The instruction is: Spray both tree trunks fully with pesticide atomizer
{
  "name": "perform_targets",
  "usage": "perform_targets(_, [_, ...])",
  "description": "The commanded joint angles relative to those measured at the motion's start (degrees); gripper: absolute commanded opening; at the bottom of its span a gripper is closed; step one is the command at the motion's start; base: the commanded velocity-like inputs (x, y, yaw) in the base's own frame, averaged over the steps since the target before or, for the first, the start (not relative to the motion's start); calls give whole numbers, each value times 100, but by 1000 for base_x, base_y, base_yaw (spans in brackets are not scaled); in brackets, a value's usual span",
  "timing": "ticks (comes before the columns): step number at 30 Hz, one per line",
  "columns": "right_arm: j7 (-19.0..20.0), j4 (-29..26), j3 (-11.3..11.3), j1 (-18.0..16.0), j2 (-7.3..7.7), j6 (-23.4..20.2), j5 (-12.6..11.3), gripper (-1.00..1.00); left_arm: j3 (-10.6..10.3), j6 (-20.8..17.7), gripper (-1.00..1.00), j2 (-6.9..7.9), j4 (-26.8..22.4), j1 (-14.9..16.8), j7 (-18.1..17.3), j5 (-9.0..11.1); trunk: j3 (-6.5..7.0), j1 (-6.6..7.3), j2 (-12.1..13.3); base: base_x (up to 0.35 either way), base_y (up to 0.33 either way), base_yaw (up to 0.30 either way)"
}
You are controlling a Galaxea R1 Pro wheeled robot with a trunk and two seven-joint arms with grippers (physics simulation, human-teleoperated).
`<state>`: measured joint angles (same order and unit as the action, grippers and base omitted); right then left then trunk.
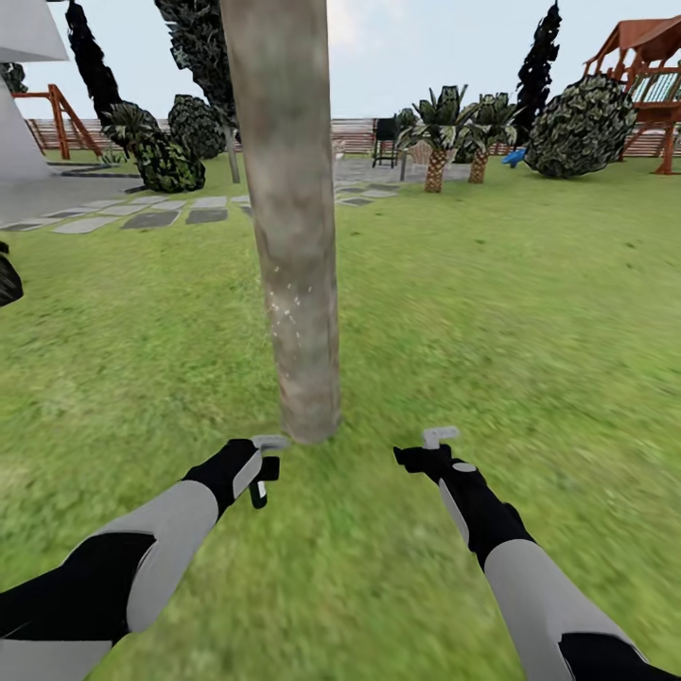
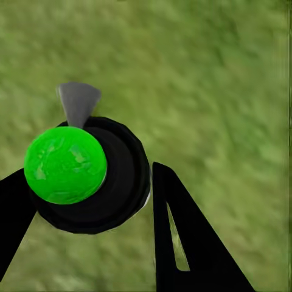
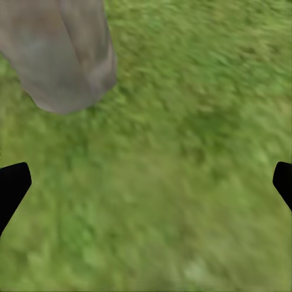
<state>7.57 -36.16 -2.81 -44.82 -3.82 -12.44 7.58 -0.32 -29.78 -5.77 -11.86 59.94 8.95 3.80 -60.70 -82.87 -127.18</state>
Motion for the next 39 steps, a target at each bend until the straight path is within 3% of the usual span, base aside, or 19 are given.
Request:
perform_targets(1, [43,-13,-29,0,-5,-31,59,100,-12,-28,-100,-25,-9,1,36,21,-9,-2,-2,207,-148,138])
perform_targets(8, [36,-15,-35,-1,-5,-31,60,100,-12,-2,-100,-180,-12,0,-11,16,-27,-2,-2,172,-14,77])
perform_targets(20, [35,-14,-35,-1,-5,-31,68,100,-12,5,-100,-196,-18,0,-49,24,-37,-2,-2,83,-51,24])
perform_targets(39, [34,-18,-35,0,-5,-31,67,100,-12,-11,-100,-224,-18,-8,-51,26,-37,-2,-2,24,-283,193])
